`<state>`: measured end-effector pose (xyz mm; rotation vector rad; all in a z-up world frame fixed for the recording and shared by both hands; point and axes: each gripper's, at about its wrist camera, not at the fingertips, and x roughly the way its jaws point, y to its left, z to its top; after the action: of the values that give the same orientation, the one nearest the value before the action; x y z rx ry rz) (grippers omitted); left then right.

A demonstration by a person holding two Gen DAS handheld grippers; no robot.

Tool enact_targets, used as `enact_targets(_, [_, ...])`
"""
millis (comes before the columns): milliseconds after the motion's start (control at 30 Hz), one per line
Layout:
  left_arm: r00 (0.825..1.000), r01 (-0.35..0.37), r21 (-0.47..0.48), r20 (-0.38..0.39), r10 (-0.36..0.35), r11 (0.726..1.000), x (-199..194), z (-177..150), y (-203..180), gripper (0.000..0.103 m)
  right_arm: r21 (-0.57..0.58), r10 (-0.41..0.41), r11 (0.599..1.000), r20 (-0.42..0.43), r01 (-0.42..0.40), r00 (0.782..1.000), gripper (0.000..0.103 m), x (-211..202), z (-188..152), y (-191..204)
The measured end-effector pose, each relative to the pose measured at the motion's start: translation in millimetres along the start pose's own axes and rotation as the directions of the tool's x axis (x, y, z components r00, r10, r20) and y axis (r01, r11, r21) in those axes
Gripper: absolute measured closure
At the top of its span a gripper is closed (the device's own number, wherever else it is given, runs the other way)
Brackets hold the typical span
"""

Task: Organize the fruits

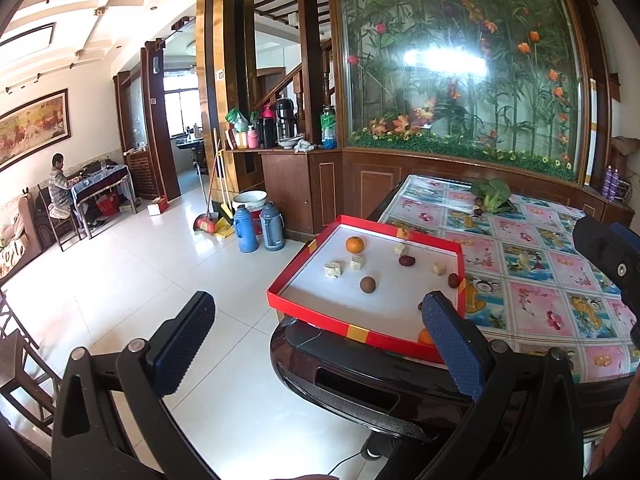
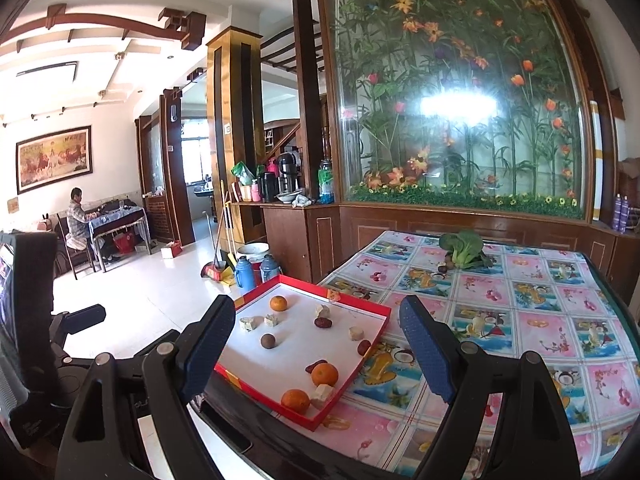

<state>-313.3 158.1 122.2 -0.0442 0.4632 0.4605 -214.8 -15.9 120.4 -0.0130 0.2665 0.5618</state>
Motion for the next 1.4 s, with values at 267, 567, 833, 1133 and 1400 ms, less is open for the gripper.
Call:
enact_targets(267, [0.998,-0.006,0.018,-0.064,0.007,1.000,51,11,-13,0.000,-0.018,-0.026,1.000,-0.039,0.025,0.999,0.019,36,-1,-10])
enact_targets(567, [0.993,0.006,0.058,-0.116,0.000,0.998,97,23,-35,0.000,0.011,-0.022,1.000,-0.017,0.022,1.000,0.019,54,8,-22])
enact_targets(833, [0.989,-0.019,0.075,-0.147,0.030,0.997,124,25,-41,0.000,0.002,0.011,1.000,-0.048,-0.011,0.999,0.019,70,4,-21])
enact_targets(1133, [0.982,-0.042,0.067,-0.180,0.053,0.997,142,25,-40,0.000,-0.012,0.013,1.000,-0.062,-0.013,0.998,0.019,77,2,-20])
enact_targets(1400, [0.977,-0.037,0.073,-0.206,0.051,0.997,152,20,-43,0.000,0.011,0.012,1.000,-0.109,-0.011,0.994,0.019,87,-8,-23])
